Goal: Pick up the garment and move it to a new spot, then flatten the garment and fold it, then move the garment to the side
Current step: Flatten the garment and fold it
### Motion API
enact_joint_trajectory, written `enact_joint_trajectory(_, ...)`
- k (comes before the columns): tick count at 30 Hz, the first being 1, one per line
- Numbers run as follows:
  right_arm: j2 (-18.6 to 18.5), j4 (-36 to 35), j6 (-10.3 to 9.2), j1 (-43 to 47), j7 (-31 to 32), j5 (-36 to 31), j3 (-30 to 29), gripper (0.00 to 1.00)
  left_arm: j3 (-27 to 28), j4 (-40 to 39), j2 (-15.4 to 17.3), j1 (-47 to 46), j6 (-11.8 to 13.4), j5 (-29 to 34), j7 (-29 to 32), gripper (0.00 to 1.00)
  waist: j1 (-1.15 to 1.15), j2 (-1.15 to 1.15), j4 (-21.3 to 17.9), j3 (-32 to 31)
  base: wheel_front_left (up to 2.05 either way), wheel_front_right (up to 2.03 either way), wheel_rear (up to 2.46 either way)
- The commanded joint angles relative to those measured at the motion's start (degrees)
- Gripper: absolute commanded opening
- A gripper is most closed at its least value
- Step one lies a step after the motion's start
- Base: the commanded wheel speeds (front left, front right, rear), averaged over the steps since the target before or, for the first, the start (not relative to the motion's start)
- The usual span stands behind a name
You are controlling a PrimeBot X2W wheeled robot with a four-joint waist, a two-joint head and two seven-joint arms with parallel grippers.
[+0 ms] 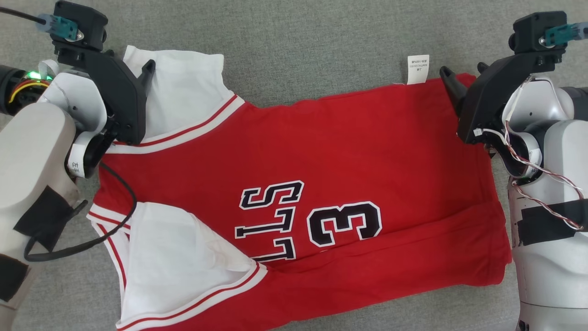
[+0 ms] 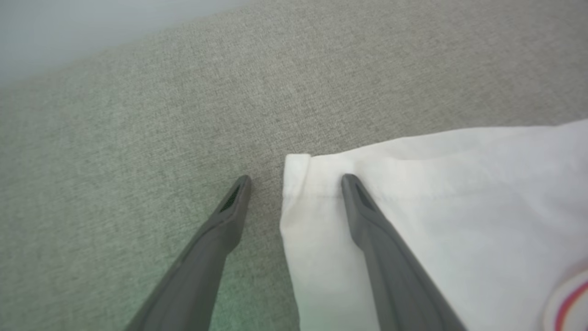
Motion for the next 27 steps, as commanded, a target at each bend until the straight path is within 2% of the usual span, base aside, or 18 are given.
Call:
enact_joint_trajectory(1,-0.18,0.37,0.01,-0.54,-0.26,0.45,0.59,1.0,-0.45,1.3,0.61,0.87,0.86,0.05,1.49,0.85,0.0,-0.01,-0.2,-0.08,0.0,0.0,0.0)
enact_joint_trajectory(2,-0.16,0.59,0.01,-0.74,-0.38,0.55,0.87,1.0,-0.56,1.34,0.85,0.83,1.03,0.06,1.98,0.48,0.0,-0.01,-0.33,-0.1,0.0,0.0,0.0)
enact_joint_trajectory(3,-0.13,0.84,0.01,-0.91,-0.5,0.56,1.23,1.0,-0.55,1.2,0.97,0.88,1.26,-0.02,2.2,0.31,0.0,-0.01,-0.46,-0.13,0.0,0.0,0.0)
enact_joint_trajectory(4,-0.2,1.05,0.01,-1.04,-0.47,0.71,1.59,1.0,-0.48,0.97,1.06,0.89,1.36,-0.07,2.22,0.0,0.0,-0.01,-0.58,-0.15,0.0,0.0,0.0)
enact_joint_trajectory(14,-2.05,2.49,0.01,-1.62,1.37,0.87,4.67,1.0,0.95,-1.45,1.43,1.39,0.88,-3.03,2.88,0.0,0.0,-0.01,-1.34,0.76,0.0,0.0,0.0)
enact_joint_trajectory(20,-2.76,3.62,0.01,-2.26,2.31,-0.37,4.21,1.0,1.17,-3.48,1.83,0.64,1.09,-3.52,3.49,0.0,0.0,-0.01,-1.08,1.31,0.0,0.0,0.0)
enact_joint_trajectory(25,-3.57,5.43,0.02,-2.82,4.54,0.76,6.23,1.0,1.19,-4.85,2.19,0.3,1.42,-3.42,3.94,0.0,0.0,-0.01,-0.92,1.89,0.0,0.0,0.0)
enact_joint_trajectory(27,-3.99,6.03,0.02,-2.94,5.63,1.52,7.23,0.87,1.17,-5.4,2.2,0.2,1.55,-3.53,4.1,0.0,0.0,-0.01,-0.84,2.11,0.0,0.0,0.0)
